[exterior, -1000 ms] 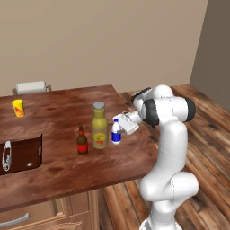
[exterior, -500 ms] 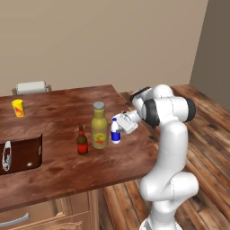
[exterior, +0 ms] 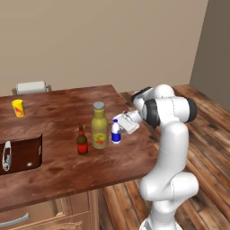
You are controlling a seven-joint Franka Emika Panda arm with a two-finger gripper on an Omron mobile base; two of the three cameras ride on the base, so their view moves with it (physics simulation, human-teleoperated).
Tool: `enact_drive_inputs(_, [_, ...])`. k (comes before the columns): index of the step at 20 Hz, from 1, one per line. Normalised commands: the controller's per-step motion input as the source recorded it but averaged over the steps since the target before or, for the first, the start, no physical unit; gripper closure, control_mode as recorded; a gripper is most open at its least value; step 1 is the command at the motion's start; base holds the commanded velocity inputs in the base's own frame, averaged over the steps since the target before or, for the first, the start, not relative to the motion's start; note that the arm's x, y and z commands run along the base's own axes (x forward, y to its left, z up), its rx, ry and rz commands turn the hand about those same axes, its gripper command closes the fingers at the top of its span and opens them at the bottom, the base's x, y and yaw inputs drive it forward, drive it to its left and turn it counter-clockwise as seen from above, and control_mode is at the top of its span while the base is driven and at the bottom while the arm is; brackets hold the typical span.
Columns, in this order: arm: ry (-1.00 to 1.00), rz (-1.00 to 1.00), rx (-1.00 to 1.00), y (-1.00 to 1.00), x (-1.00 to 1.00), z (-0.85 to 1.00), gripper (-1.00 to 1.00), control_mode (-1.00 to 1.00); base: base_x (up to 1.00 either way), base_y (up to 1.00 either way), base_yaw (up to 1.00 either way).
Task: Place the drinks on the dining counter in a tight cluster.
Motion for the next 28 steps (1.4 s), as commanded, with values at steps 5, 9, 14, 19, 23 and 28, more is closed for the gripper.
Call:
enact_drive_inputs(5, [0.00, 0.00, 0.00, -0.05, -0.12, 0.00, -1.00, -1.00, 0.00, 0.00, 0.00])
enact_drive_inputs(9, [0.00, 0.00, 0.00, -0.16, -0.02, 0.00, -1.00, -1.00, 0.00, 0.00, 0.00])
enact_drive_inputs(14, [0.00, 0.00, 0.00, -0.21, 0.00, 0.00, -1.00, -1.00, 0.00, 0.00, 0.00])
enact_drive_inputs(19, [0.00, 0.00, 0.00, -0.28, 0.00, 0.02, -1.00, -1.00, 0.00, 0.00, 0.00])
enact_drive_inputs(23, [0.04, -0.05, 0.00, -0.23, -0.16, 0.20, -1.00, -1.00, 0.00, 0.00, 0.00])
enact_drive_inputs(28, [0.05, -0.20, -0.11, -0.04, -0.41, 0.34, -1.00, -1.00, 0.00, 0.00, 0.00])
